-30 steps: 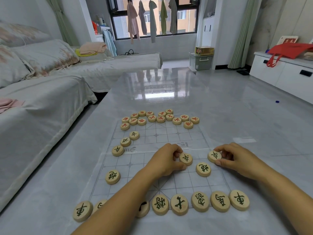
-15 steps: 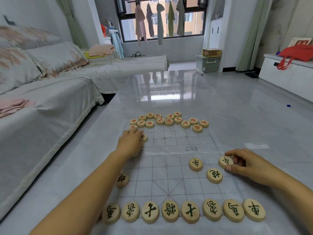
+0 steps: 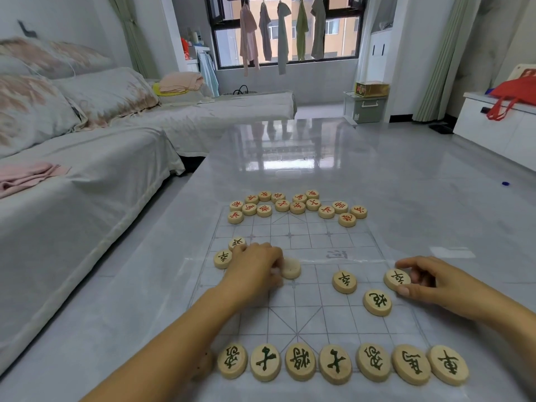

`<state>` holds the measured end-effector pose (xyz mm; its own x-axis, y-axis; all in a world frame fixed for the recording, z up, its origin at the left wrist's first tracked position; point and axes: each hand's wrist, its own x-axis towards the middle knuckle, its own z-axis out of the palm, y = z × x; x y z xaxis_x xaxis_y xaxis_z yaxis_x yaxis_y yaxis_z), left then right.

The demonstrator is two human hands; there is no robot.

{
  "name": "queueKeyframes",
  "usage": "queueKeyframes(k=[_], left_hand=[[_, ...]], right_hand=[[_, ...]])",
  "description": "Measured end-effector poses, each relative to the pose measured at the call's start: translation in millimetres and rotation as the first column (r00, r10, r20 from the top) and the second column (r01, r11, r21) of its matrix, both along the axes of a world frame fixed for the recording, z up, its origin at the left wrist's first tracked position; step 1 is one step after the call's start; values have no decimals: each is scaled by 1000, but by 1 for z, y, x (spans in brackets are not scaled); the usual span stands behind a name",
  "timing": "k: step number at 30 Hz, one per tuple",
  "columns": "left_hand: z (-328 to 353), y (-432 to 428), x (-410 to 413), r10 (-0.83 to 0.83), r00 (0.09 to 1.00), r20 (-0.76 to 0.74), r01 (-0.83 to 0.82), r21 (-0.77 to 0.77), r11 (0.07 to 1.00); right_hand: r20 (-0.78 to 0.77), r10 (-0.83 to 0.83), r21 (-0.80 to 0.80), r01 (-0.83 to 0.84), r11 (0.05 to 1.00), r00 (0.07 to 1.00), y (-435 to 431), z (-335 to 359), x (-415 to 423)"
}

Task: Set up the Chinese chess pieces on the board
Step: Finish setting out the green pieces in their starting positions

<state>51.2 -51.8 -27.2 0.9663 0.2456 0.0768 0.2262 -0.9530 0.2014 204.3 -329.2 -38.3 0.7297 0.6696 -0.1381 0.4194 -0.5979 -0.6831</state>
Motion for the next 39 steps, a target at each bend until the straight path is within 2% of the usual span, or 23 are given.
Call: queueKeyframes(k=[4, 6, 13, 16, 18, 21, 28, 39], left_hand=[[8, 5, 4, -130, 991, -42, 118, -217, 969], [8, 2, 6, -204, 974, -97, 177, -230, 957], [-1, -5, -2, -60, 997, -50, 34, -419, 908], [-1, -8, -6, -44, 998, -54, 17, -428, 904], [4, -5, -7, -102, 989, -105, 47, -432, 900], [10, -2, -7, -173, 969, -174, 101, -360, 927], [-1, -12, -5, -40, 997, -59, 12, -412, 911], [-2, -14, -7, -22, 998, -51, 0, -400, 917]], right_hand=[[-17, 10, -5, -10, 1000, 1000, -1, -3, 0], [3, 15, -37, -15, 999, 1000, -1, -6, 2], [52, 54, -93, -49, 994, 997, 1, 1, -4], [60, 42, -87, -37, 996, 997, 2, 2, -5], [50, 52, -86, -47, 995, 997, 3, 0, -5], [73, 59, -95, -52, 994, 996, 2, -1, -3], [70, 44, -98, -37, 995, 997, 1, -1, -5], [94, 22, -92, -13, 996, 995, 2, -6, -2]])
